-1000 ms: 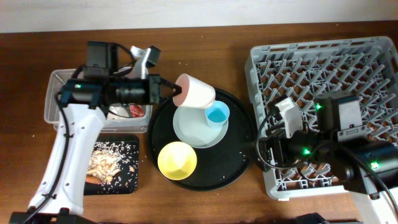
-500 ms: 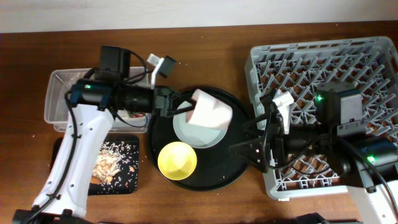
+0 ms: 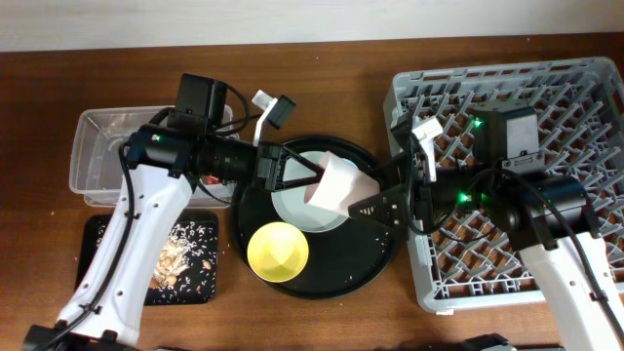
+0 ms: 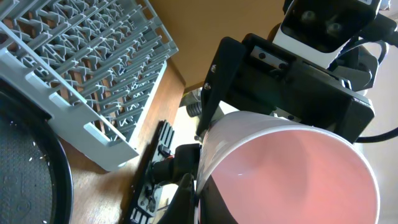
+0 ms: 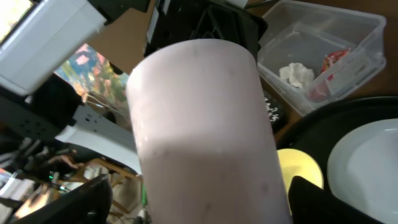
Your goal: Sort waste into correct bins and load items into the dishwasher rack
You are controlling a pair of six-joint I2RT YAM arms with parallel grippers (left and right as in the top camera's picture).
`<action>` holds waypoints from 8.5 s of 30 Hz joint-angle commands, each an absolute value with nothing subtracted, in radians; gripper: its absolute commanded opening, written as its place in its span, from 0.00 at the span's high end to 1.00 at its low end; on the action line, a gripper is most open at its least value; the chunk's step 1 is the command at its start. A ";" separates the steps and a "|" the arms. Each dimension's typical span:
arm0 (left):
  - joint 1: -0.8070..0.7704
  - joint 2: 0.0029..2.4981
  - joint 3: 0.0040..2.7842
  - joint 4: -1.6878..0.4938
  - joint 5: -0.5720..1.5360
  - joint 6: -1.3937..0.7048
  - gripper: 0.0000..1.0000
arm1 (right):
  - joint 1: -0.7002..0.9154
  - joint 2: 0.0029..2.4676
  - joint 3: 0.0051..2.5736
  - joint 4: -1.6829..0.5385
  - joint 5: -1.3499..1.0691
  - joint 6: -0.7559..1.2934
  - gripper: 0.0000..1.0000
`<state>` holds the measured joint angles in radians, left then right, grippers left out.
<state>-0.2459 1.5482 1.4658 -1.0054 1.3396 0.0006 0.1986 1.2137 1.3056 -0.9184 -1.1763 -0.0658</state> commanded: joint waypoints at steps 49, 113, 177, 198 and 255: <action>-0.098 1.544 1.472 -1.083 0.716 0.012 0.71 | 0.195 1.227 1.320 -0.988 0.145 0.140 0.51; -0.566 1.853 1.402 -0.605 0.007 -0.416 0.32 | 0.083 1.462 1.620 -1.382 0.003 0.137 0.02; -0.313 1.735 1.539 -0.665 1.515 -0.207 0.99 | 0.084 1.461 1.620 -1.369 -1.178 -0.501 0.03; -0.353 1.735 1.539 -0.667 1.468 -0.207 0.79 | 0.083 1.461 1.620 -1.297 -1.063 -0.489 0.37; -0.624 1.735 1.129 -0.802 0.361 -0.513 0.58 | -0.105 1.462 1.480 -1.477 -0.485 -0.249 0.00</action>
